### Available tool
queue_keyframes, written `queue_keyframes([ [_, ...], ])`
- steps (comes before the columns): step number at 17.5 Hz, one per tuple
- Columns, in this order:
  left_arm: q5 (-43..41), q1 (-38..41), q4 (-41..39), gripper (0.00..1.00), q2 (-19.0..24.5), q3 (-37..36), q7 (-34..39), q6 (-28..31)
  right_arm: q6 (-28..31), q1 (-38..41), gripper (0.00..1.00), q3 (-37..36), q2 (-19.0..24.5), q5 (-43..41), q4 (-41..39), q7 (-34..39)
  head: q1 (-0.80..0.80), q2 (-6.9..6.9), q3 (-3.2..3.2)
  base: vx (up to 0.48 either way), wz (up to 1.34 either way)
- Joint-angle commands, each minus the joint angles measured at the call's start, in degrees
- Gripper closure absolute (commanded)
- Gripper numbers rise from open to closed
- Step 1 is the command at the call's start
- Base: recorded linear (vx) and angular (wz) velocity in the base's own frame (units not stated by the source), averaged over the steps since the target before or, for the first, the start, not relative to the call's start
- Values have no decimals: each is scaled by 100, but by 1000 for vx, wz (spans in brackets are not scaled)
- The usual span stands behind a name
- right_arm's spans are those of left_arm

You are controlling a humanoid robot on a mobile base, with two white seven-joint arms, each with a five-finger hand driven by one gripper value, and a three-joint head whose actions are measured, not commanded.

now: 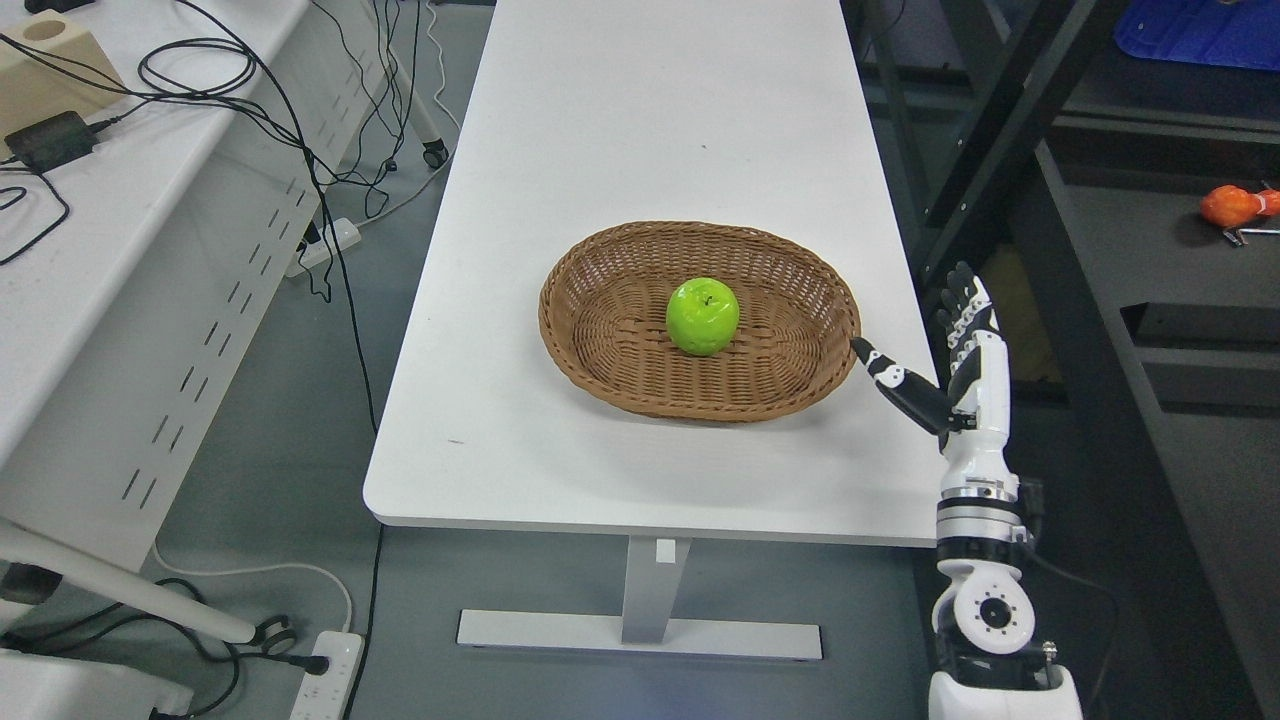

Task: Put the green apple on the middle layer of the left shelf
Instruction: 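Move the right hand toward the green apple in the wicker basket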

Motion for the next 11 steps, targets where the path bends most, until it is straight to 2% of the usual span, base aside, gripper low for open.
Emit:
queue_keyframes([
  [1, 7, -123, 0, 0, 100, 0, -4, -4, 49, -32, 0, -341, -100, -11, -49, -3, 0, 0, 0, 0, 0],
  [6, -1, -123, 0, 0, 100, 0, -4, -4, 32, -32, 0, -367, -100, -28, -49, 32, 0, 0, 0, 0, 0],
  [8, -1, -123, 0, 0, 100, 0, -4, -4, -143, -41, 0, -402, -100, -46, -49, 67, 0, 0, 0, 0, 0],
  [9, -1, -123, 0, 0, 100, 0, -4, -4, -161, -50, 0, -411, -201, -46, -49, 76, 0, 0, 0, 0, 0],
  [11, -1, -123, 0, 0, 100, 0, -4, -4, -371, -76, 0, -429, -683, -28, -58, 146, 0, 0, 0, 0, 0],
])
